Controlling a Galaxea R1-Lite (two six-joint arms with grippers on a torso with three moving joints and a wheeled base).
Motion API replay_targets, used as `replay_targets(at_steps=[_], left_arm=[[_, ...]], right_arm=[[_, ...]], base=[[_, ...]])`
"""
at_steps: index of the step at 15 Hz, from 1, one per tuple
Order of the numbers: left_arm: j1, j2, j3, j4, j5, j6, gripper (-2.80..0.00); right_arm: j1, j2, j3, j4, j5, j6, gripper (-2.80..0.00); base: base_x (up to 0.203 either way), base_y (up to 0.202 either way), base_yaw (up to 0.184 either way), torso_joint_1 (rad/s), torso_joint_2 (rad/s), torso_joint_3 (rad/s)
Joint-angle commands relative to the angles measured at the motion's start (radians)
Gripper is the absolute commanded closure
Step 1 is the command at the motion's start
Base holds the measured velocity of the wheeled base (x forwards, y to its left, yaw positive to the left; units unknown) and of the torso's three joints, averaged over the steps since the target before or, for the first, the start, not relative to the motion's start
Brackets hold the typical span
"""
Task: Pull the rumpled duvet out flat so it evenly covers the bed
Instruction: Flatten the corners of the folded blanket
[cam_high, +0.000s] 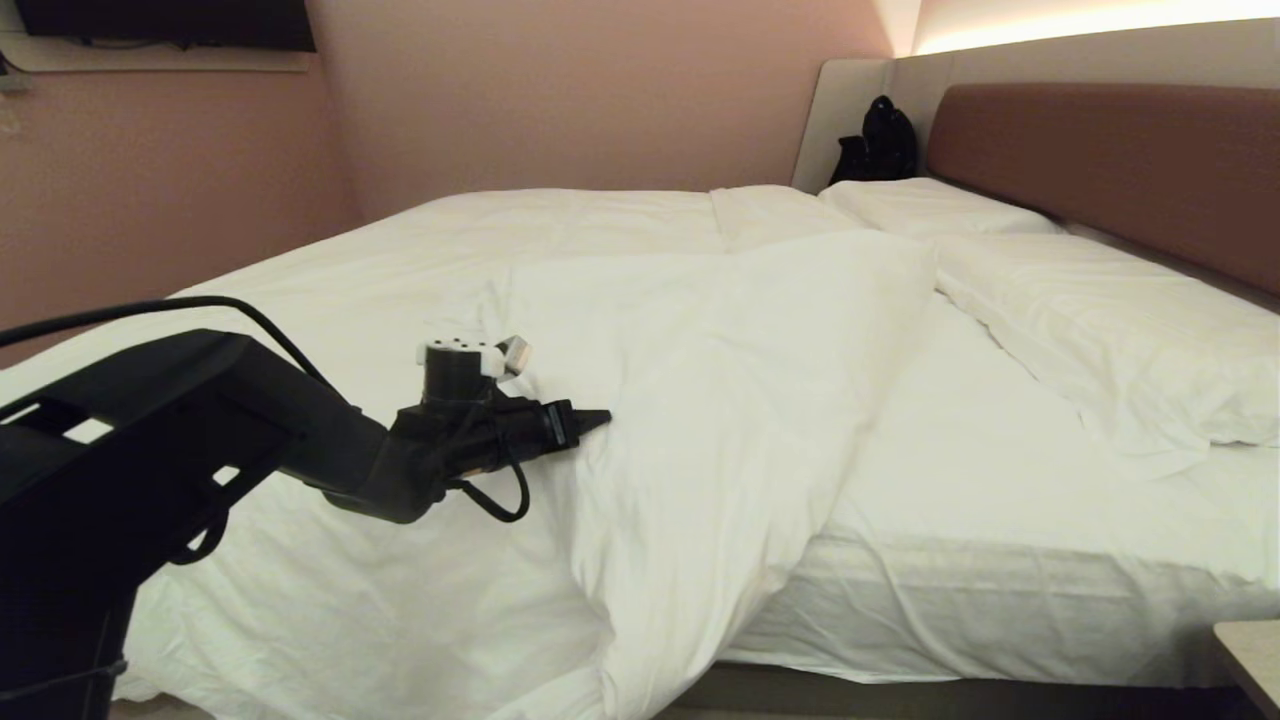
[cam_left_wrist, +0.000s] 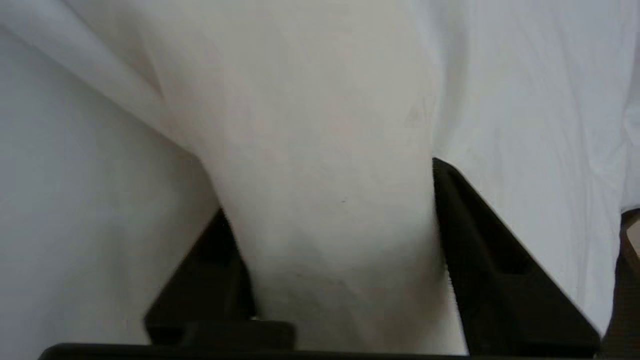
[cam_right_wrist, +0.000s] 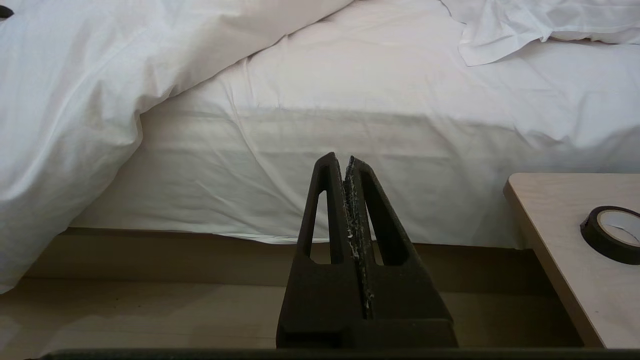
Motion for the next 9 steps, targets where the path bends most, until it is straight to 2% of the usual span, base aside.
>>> replay_targets(at_steps=[1, 4, 8, 9], left_arm=[[-0.005, -0.014, 0.007, -0.004, -0.003, -0.003, 0.00], [-0.012, -0.024, 0.019, -0.005, -0.003, -0.004, 0.00], [-0.121, -0.148, 0.172, -0.017, -0.004, -0.006, 0.00], [-0.123, -0.150, 0.174, -0.019, -0.004, -0.006, 0.00]], right_arm=[[0.000, 0.001, 0.000, 0.000, 0.000, 0.000, 0.00], [0.000, 0.001, 0.000, 0.000, 0.000, 0.000, 0.00], [0.000, 0.001, 0.000, 0.000, 0.000, 0.000, 0.00], [0.000, 0.001, 0.000, 0.000, 0.000, 0.000, 0.00]], base=[[0.000, 0.000, 0.000, 0.000, 0.00, 0.000], [0.000, 0.000, 0.000, 0.000, 0.00, 0.000], [0.000, 0.000, 0.000, 0.000, 0.00, 0.000], [0.000, 0.000, 0.000, 0.000, 0.00, 0.000]])
